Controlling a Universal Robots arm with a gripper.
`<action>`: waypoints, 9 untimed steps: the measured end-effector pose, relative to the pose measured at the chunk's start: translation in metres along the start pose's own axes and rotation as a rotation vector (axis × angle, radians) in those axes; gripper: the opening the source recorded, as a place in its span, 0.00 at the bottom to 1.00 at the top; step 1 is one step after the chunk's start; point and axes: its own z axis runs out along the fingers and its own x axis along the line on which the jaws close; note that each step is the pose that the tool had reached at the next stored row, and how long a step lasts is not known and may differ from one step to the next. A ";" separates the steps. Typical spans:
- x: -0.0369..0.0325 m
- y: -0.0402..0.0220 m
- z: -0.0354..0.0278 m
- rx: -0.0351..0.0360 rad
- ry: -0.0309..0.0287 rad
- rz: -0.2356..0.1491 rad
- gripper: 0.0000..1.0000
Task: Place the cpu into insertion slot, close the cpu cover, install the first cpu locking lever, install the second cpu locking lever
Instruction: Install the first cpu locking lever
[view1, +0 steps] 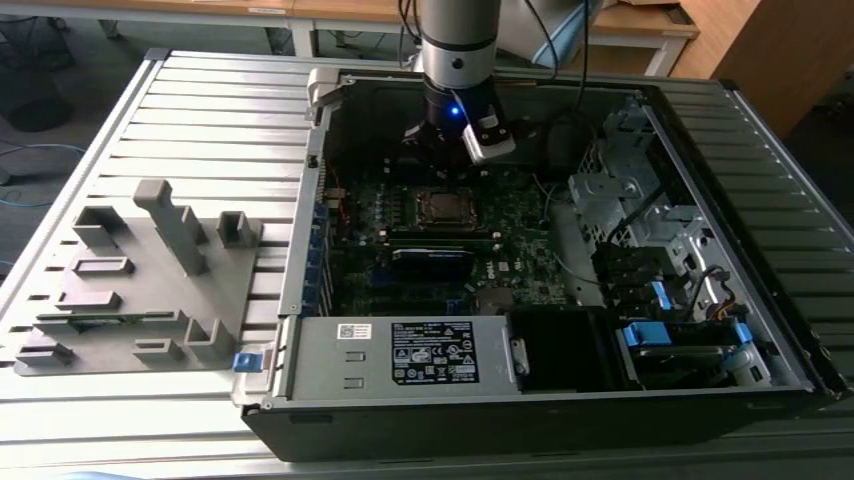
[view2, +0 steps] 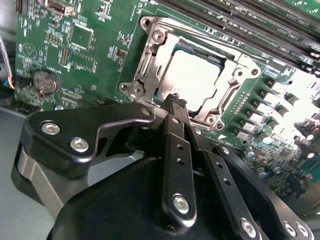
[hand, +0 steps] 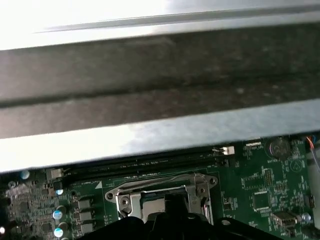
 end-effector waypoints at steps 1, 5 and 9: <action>-0.0001 0.0000 0.0000 -0.0003 0.0001 -0.003 0.11; 0.0000 0.0000 0.0000 -0.0003 0.0003 -0.004 0.11; -0.0001 0.0000 0.0001 0.0016 0.0160 -0.003 0.11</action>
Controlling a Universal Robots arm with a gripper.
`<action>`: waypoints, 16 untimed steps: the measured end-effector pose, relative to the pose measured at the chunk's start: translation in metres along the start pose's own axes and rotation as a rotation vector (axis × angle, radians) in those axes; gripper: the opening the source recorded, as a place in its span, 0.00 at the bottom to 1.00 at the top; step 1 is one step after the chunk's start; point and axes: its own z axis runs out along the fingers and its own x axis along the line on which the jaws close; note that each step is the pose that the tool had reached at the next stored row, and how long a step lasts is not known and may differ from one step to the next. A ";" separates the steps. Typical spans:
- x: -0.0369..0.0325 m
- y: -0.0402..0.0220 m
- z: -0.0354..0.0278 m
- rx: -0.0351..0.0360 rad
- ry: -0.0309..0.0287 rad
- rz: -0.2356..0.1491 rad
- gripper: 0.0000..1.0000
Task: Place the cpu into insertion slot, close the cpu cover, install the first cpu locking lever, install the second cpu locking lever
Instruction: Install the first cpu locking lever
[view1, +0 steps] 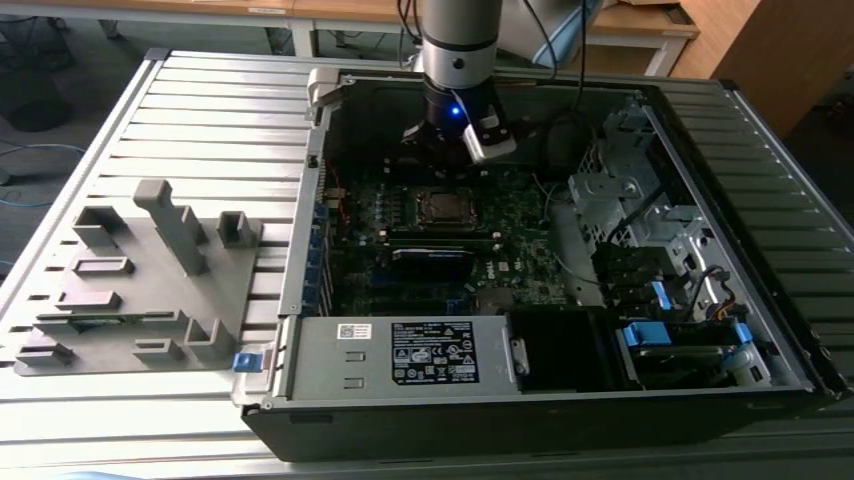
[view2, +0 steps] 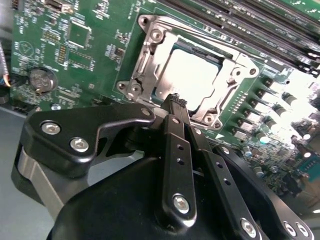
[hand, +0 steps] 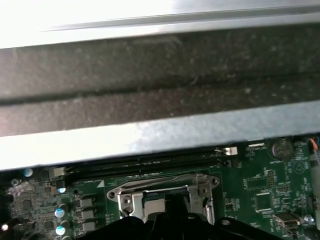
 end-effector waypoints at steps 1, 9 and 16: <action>0.0000 0.0000 0.0000 0.0011 0.0073 0.000 0.11; -0.0001 0.0001 0.0001 0.0016 0.0203 0.000 0.11; -0.0005 0.0001 -0.0043 0.0009 0.0205 0.000 0.11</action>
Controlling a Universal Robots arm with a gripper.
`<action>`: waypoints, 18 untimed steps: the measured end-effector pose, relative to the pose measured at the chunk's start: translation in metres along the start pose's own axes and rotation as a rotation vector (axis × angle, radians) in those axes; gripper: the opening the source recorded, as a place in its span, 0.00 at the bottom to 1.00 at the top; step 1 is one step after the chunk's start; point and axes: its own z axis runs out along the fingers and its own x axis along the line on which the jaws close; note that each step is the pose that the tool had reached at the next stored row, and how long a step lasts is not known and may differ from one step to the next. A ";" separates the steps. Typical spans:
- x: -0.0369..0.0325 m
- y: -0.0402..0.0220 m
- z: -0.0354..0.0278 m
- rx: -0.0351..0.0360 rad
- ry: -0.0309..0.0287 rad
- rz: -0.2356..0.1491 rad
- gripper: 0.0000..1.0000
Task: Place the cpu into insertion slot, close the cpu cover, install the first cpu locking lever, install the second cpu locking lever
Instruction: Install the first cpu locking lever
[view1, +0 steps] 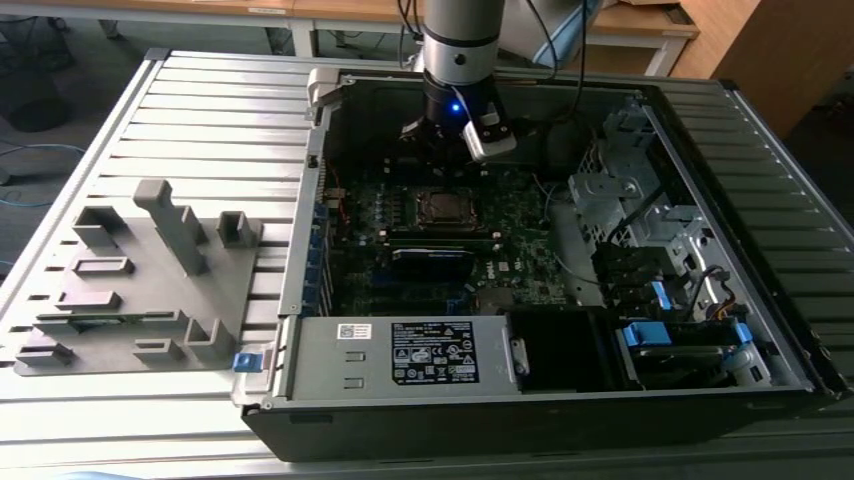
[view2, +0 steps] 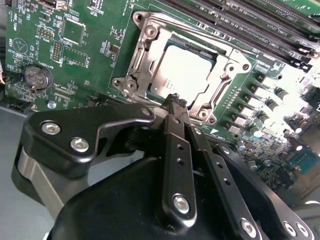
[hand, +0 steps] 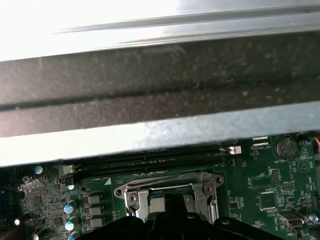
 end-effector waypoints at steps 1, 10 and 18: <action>0.0000 0.0000 0.0000 -0.0003 -0.0001 0.000 0.11; -0.0006 -0.0049 -0.0002 -0.0062 0.0008 0.000 0.11; -0.0007 -0.0055 -0.0001 -0.0078 0.0010 0.000 0.11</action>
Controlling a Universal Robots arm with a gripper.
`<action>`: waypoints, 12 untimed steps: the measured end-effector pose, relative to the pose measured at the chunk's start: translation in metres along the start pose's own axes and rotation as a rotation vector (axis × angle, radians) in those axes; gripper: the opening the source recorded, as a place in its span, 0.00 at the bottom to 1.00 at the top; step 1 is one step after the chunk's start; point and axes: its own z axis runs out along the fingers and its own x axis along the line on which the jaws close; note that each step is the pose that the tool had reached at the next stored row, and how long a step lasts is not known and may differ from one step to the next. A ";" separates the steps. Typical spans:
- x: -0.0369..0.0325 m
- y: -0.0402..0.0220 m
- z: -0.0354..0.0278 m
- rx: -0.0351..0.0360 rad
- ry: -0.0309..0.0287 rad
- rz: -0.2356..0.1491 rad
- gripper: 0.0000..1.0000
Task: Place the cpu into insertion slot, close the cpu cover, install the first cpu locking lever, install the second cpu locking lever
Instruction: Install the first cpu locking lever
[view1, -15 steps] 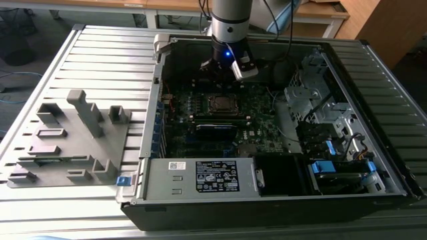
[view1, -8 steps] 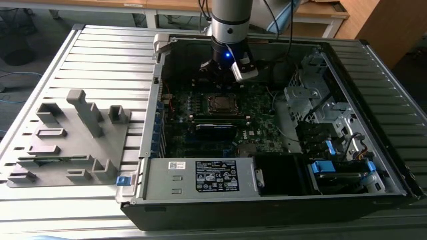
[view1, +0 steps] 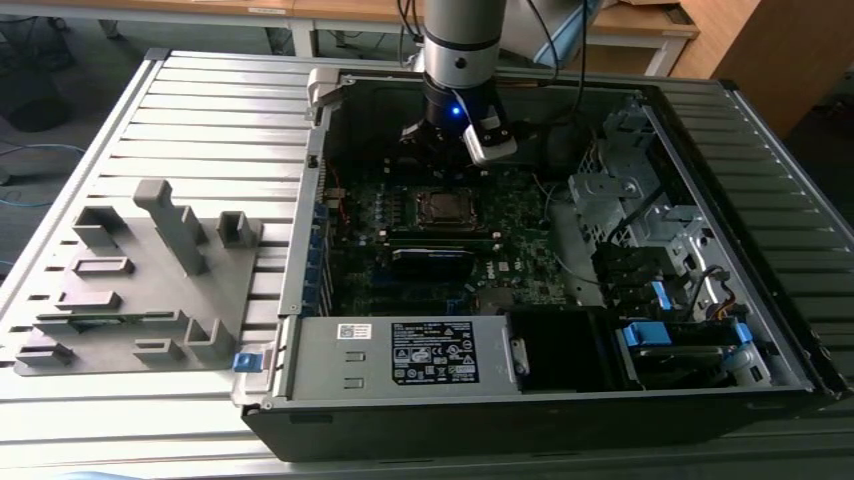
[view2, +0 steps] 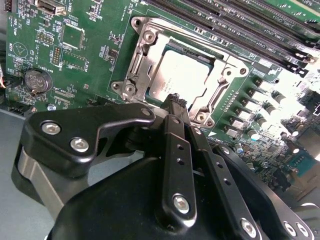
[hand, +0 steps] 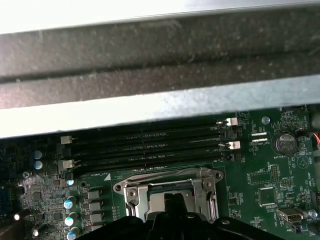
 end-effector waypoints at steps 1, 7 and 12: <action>0.0000 0.0000 0.0000 0.0000 0.0000 0.000 0.11; 0.0000 0.0000 -0.0004 0.0008 -0.0001 0.000 0.11; -0.0005 -0.0039 -0.0005 -0.0057 0.0008 0.000 0.11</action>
